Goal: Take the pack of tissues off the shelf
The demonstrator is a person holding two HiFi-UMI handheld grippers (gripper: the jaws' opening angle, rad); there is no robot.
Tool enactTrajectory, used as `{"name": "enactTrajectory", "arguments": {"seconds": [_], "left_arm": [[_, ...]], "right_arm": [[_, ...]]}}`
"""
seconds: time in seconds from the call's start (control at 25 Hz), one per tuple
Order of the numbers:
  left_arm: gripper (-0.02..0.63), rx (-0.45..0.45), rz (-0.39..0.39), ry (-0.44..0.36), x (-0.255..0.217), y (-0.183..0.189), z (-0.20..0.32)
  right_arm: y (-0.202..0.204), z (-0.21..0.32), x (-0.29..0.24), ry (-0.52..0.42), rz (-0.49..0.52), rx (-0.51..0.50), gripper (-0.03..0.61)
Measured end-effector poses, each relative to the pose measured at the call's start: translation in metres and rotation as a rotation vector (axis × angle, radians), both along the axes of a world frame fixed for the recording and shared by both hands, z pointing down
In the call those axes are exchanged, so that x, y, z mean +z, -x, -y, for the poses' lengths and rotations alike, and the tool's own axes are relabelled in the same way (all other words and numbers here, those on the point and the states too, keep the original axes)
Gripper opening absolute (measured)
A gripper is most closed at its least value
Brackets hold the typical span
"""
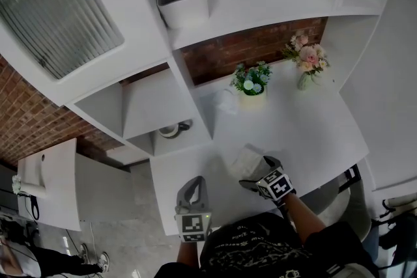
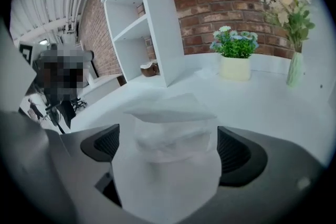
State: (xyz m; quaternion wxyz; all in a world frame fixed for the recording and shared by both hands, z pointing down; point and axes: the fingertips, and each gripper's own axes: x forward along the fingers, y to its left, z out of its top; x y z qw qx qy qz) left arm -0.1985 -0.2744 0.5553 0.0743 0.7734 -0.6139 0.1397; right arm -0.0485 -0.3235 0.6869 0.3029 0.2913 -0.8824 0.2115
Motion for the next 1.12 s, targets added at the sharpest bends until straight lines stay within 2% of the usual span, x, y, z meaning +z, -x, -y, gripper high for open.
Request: {"name": "enactTrajectory", "arguments": {"seconds": [0.08, 0.32, 0.64, 0.8, 0.92, 1.0, 1.12], "left_arm": [[0.009, 0.009, -0.001, 0.000, 0.002, -0.003, -0.001], [0.009, 0.010, -0.019, -0.023, -0.004, -0.006, -0.003], [0.009, 0.016, -0.046, -0.074, -0.027, -0.012, -0.008], [0.009, 0.040, -0.018, -0.088, -0.037, -0.013, -0.013], [0.009, 0.046, -0.025, -0.115, -0.045, -0.015, -0.016], [0.009, 0.051, -0.026, -0.137, -0.053, -0.015, -0.019], [0.009, 0.071, -0.016, -0.160, -0.065, -0.018, -0.019]], "right_arm": [[0.000, 0.000, -0.010, -0.006, 0.018, -0.006, 0.576], [-0.006, -0.001, -0.058, -0.077, 0.080, 0.002, 0.578], [-0.022, -0.002, -0.125, -0.271, 0.093, 0.001, 0.575], [-0.029, 0.000, -0.156, -0.368, 0.111, 0.071, 0.571], [-0.032, -0.001, -0.171, -0.392, 0.137, 0.109, 0.563], [-0.033, -0.006, -0.177, -0.411, 0.129, 0.111, 0.535], [-0.036, -0.012, -0.183, -0.446, 0.107, 0.119, 0.429]]}}
